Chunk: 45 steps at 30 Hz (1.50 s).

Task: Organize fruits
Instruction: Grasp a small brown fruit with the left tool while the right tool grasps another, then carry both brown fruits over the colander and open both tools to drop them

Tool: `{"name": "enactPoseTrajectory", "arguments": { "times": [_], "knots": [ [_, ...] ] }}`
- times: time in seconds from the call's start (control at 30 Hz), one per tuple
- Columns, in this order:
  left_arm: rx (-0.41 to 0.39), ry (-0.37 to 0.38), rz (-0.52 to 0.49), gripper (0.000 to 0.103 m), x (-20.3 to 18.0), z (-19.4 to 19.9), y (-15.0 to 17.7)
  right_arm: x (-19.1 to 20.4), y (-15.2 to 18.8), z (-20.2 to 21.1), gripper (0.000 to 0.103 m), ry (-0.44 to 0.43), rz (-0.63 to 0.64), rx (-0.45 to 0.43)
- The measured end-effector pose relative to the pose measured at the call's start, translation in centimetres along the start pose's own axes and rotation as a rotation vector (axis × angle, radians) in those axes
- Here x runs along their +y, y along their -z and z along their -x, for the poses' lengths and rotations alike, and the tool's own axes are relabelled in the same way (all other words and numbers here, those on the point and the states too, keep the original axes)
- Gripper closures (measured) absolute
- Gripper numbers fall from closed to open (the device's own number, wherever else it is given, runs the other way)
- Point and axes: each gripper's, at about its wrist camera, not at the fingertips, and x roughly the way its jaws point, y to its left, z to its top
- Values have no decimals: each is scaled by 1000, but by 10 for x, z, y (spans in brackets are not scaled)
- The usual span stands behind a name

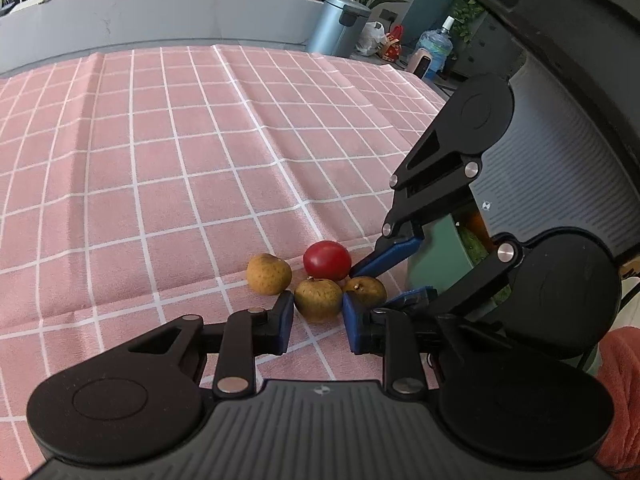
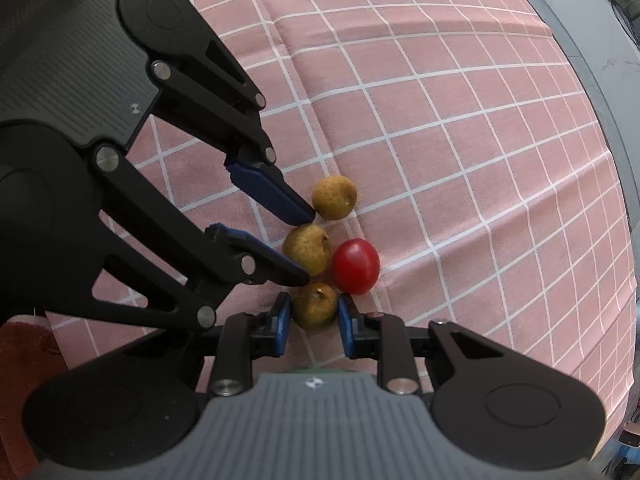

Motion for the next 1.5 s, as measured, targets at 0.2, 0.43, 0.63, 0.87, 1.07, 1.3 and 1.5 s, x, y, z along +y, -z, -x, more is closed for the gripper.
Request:
{"name": "enactPoseTrajectory", "arguments": {
  "times": [0.2,0.43,0.63,0.87,1.07,1.3,1.5],
  "knots": [
    [-28,-36,22,74,-3,27,6,5,1,21,83,26,-22,-39],
    [-113,-50,115,74,-4,76,12,21,10,65,83,83,-112,-195],
    [-138,-53,127,74,-22,100,18,40,36,106,83,139,-256,-325],
    [-152,-29,64,74,-57,108,15,59,90,131,83,206,-458,-430],
    [-112,-2,-2,74,-91,92,9,71,139,132,82,247,-615,-429],
    [-46,-4,-84,74,-122,70,10,75,179,115,82,253,-697,-404],
    [13,-42,-134,74,-134,50,10,71,193,101,82,237,-731,-403]
  ]
}}
